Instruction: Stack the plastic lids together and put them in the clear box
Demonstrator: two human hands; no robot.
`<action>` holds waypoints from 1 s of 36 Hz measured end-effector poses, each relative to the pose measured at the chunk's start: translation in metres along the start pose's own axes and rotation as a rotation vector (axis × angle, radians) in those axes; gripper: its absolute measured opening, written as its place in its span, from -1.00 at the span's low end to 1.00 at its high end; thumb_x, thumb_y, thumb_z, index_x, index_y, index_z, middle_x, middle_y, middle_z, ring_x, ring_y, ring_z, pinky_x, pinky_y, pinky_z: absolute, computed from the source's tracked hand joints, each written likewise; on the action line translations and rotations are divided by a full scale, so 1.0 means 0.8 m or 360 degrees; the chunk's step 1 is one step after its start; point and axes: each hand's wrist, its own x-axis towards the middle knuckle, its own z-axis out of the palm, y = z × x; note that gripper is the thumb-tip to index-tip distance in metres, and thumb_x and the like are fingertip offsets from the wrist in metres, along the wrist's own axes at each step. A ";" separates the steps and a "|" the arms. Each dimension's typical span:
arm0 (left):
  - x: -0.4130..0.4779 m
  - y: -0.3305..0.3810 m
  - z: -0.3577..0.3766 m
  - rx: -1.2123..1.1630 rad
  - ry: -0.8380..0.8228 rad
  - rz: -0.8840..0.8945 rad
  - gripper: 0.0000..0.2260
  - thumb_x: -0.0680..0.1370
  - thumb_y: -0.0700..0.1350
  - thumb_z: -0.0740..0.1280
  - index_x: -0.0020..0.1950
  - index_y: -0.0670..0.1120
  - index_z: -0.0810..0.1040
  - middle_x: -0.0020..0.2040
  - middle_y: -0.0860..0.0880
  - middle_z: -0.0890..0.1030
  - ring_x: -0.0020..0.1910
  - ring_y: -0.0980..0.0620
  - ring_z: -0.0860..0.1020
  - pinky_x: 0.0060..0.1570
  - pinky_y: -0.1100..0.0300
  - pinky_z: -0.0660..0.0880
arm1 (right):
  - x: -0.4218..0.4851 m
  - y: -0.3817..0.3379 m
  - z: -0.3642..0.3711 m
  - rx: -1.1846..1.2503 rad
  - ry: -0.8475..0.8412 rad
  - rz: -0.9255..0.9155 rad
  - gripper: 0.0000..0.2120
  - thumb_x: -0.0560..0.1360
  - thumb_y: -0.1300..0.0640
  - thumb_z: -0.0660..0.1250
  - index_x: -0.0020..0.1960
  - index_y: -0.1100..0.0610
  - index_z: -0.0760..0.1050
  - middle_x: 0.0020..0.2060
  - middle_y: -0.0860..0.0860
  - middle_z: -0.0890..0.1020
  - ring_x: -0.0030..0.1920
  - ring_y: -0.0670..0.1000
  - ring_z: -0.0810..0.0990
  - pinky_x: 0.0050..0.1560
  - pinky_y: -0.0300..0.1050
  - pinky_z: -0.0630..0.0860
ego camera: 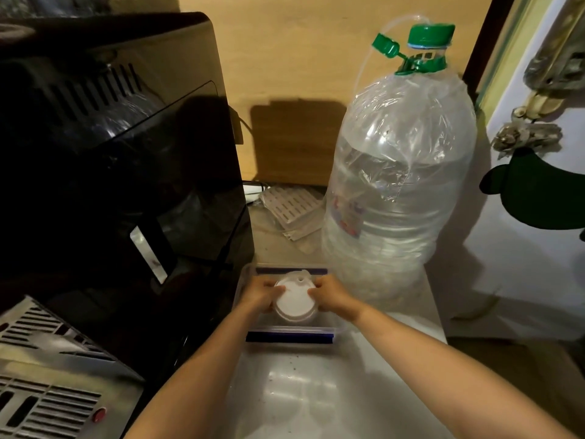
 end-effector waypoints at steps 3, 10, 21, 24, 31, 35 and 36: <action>0.006 -0.008 0.002 0.0107 -0.0021 -0.0029 -0.79 0.49 -0.21 0.32 0.09 -0.26 0.53 0.07 -0.28 0.59 0.05 -0.21 0.56 0.08 -0.07 0.53 | 0.005 0.003 0.008 -0.0070 0.0021 0.0011 -0.74 0.47 0.39 0.17 0.12 0.36 0.49 0.02 0.25 0.58 0.13 0.23 0.55 -0.32 -0.29 0.38; 0.012 -0.019 0.011 0.0257 -0.0007 -0.0020 -0.83 0.49 -0.21 0.32 0.03 -0.24 0.57 0.03 -0.27 0.62 0.03 -0.20 0.57 0.11 -0.09 0.52 | 0.021 0.013 0.020 -0.0170 0.0112 0.0056 -0.73 0.50 0.36 0.13 0.12 0.30 0.51 0.09 0.27 0.59 0.12 0.21 0.55 0.06 -0.02 0.48; 0.014 -0.016 0.014 0.0417 0.0034 0.0028 -0.85 0.48 -0.24 0.33 0.01 -0.24 0.57 0.01 -0.24 0.63 0.02 -0.16 0.57 0.09 -0.01 0.52 | 0.023 0.021 0.025 -0.0203 0.0103 0.0113 -0.78 0.51 0.36 0.14 0.09 0.31 0.49 0.06 0.25 0.59 0.08 0.17 0.56 -0.06 -0.11 0.46; 0.014 -0.016 0.013 0.0407 0.0048 0.0054 -0.84 0.49 -0.20 0.31 0.03 -0.20 0.56 0.01 -0.22 0.63 0.01 -0.14 0.57 0.10 -0.02 0.51 | 0.020 0.021 0.020 -0.0209 0.0076 0.0108 -0.83 0.50 0.37 0.15 -0.01 0.28 0.50 -0.08 0.19 0.57 0.01 0.13 0.55 -0.12 -0.14 0.48; 0.002 0.004 0.005 0.0422 0.0186 0.0315 -0.80 0.55 -0.16 0.19 0.08 -0.19 0.54 0.03 -0.19 0.60 0.03 -0.13 0.53 -0.01 0.07 0.43 | 0.004 -0.006 0.004 -0.0372 0.0072 -0.0023 -0.87 0.53 0.19 0.20 -0.08 0.22 0.50 -0.10 0.13 0.58 0.06 0.11 0.52 0.00 -0.11 0.41; -0.014 0.030 0.002 0.0659 0.0364 0.0736 -0.79 0.57 -0.13 0.15 0.02 -0.14 0.57 0.06 -0.16 0.58 -0.03 -0.04 0.51 -0.09 0.13 0.41 | -0.019 -0.030 -0.018 -0.0489 0.0129 -0.0227 -0.72 0.54 0.11 0.21 0.20 0.20 0.46 0.18 0.17 0.56 0.18 0.13 0.52 0.17 -0.06 0.44; -0.016 0.035 0.001 0.0731 0.0422 0.0823 -0.76 0.57 -0.12 0.14 0.10 -0.15 0.54 0.15 -0.15 0.54 0.04 -0.05 0.50 -0.01 0.10 0.42 | -0.025 -0.035 -0.024 -0.0509 0.0161 -0.0260 -0.71 0.54 0.09 0.20 0.21 0.19 0.45 0.18 0.16 0.56 0.18 0.13 0.51 0.16 -0.06 0.44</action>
